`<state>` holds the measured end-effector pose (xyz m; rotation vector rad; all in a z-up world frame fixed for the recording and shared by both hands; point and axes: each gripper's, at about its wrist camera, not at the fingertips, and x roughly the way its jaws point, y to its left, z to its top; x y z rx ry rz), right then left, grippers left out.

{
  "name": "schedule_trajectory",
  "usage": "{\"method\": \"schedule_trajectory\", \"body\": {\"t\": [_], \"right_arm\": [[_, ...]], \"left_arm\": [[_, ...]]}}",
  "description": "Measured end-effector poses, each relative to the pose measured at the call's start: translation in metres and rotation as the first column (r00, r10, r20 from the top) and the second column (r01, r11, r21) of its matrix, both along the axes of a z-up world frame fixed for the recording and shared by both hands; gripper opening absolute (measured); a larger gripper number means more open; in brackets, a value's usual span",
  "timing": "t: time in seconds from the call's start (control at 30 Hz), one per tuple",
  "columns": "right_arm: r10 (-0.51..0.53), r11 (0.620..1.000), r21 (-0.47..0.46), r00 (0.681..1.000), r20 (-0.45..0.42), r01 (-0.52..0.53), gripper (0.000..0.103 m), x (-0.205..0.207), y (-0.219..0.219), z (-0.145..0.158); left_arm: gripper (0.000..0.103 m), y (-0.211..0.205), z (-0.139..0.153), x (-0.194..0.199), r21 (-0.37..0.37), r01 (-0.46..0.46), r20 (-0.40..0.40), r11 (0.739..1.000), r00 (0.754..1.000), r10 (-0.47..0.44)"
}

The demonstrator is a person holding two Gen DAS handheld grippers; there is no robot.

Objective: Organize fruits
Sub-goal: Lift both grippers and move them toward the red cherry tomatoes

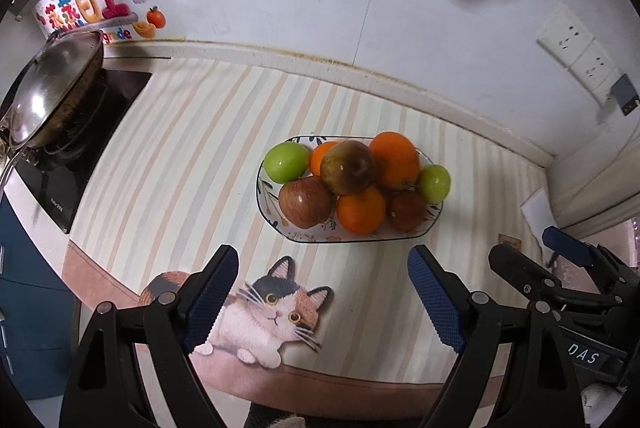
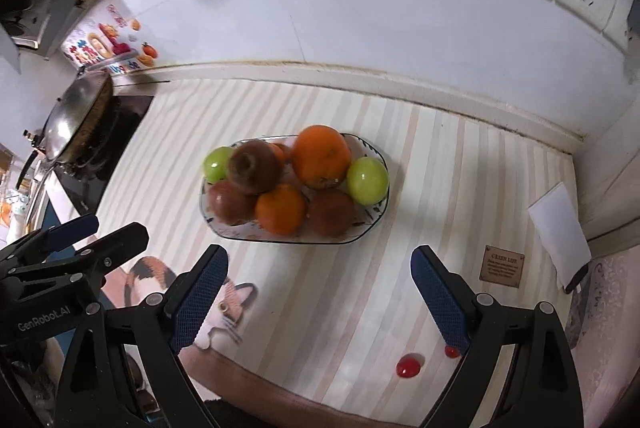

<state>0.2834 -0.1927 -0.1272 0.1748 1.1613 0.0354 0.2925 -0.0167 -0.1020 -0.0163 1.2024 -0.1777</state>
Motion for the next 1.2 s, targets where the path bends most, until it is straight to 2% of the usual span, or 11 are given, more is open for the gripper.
{"method": "schedule_trajectory", "body": {"t": [0.2,0.47,0.73,0.83,0.97,1.2], "right_arm": [[-0.001,1.000,0.013,0.998,0.056,0.000,0.095,-0.026,0.006,0.031],[0.017,1.000,-0.019,0.991,0.132,-0.015,0.095,-0.056,0.014,0.069],[0.010,1.000,-0.023,0.983,0.183,-0.006,0.095,-0.074,0.015,0.091],[0.005,1.000,-0.011,0.983,0.184,-0.003,0.095,-0.076,0.014,0.092],[-0.016,0.997,0.071,0.987,0.162,0.005,0.095,-0.075,0.006,0.085],[-0.105,0.989,0.112,0.992,0.075,0.096,0.095,-0.079,-0.032,0.051]], "left_arm": [[0.087,0.006,0.024,-0.024,-0.005,-0.007,0.050,1.000,0.999,0.008],[0.087,0.009,0.051,-0.055,0.013,-0.011,0.122,1.000,0.992,0.010],[0.087,0.012,0.065,-0.068,0.009,-0.018,0.160,1.000,0.987,0.016],[0.087,0.010,0.064,-0.070,0.013,-0.013,0.163,1.000,0.987,0.010],[0.087,0.006,0.060,-0.071,0.023,-0.005,0.143,1.000,0.990,0.002],[0.087,-0.015,0.040,-0.068,0.039,0.038,0.099,0.999,0.994,-0.042]]}}
